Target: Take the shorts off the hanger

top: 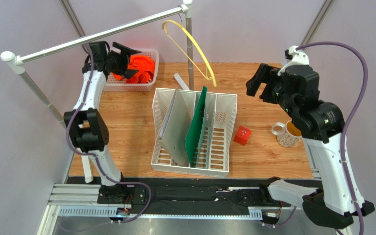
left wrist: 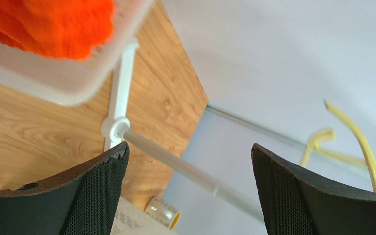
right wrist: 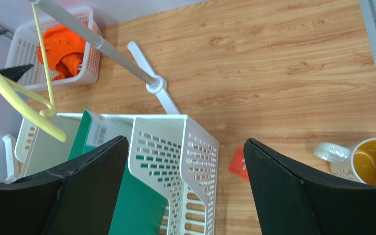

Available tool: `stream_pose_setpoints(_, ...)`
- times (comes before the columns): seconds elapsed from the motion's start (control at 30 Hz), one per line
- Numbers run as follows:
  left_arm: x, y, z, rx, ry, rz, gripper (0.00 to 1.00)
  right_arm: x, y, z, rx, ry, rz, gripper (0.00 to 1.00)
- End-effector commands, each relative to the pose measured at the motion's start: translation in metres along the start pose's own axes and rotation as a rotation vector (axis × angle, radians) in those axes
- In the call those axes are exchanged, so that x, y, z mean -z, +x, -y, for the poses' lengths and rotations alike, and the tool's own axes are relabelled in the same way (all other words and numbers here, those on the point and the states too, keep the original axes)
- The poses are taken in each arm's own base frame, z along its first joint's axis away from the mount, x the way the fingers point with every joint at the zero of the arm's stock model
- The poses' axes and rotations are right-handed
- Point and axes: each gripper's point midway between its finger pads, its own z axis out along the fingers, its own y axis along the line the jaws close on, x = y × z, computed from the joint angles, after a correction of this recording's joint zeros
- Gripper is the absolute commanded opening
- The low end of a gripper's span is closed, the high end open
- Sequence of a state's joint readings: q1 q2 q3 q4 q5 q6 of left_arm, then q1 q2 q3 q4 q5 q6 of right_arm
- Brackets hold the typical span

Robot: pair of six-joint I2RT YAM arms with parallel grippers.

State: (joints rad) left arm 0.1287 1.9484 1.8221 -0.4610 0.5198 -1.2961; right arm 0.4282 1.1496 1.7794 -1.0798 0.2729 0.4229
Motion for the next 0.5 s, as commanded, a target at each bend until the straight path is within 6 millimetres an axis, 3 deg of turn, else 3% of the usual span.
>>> stream_pose_setpoints(0.0,0.067,0.046,0.020,-0.148,0.064,-0.027,0.96,0.031,0.018,0.002,-0.026,-0.076,-0.025,0.92)
stream_pose_setpoints(0.1,0.104,0.070,0.006,-0.211,0.062,-0.026,0.96,0.036,0.029,0.001,-0.047,-0.109,-0.040,0.92)
stream_pose_setpoints(0.13,0.108,0.082,-0.012,-0.202,0.032,-0.066,0.96,0.035,0.034,0.002,-0.056,-0.109,-0.050,0.92)
stream_pose_setpoints(0.17,0.129,0.095,-0.008,-0.231,0.061,-0.068,0.96,0.035,0.035,0.000,-0.063,-0.119,-0.050,0.92)
stream_pose_setpoints(0.27,0.168,0.127,-0.022,-0.288,0.107,-0.085,0.96,0.039,0.041,-0.008,-0.104,-0.170,-0.060,0.92)
stream_pose_setpoints(0.47,0.259,0.188,-0.012,-0.586,0.324,-0.060,0.97,0.043,0.055,-0.017,-0.241,-0.231,-0.087,0.98)
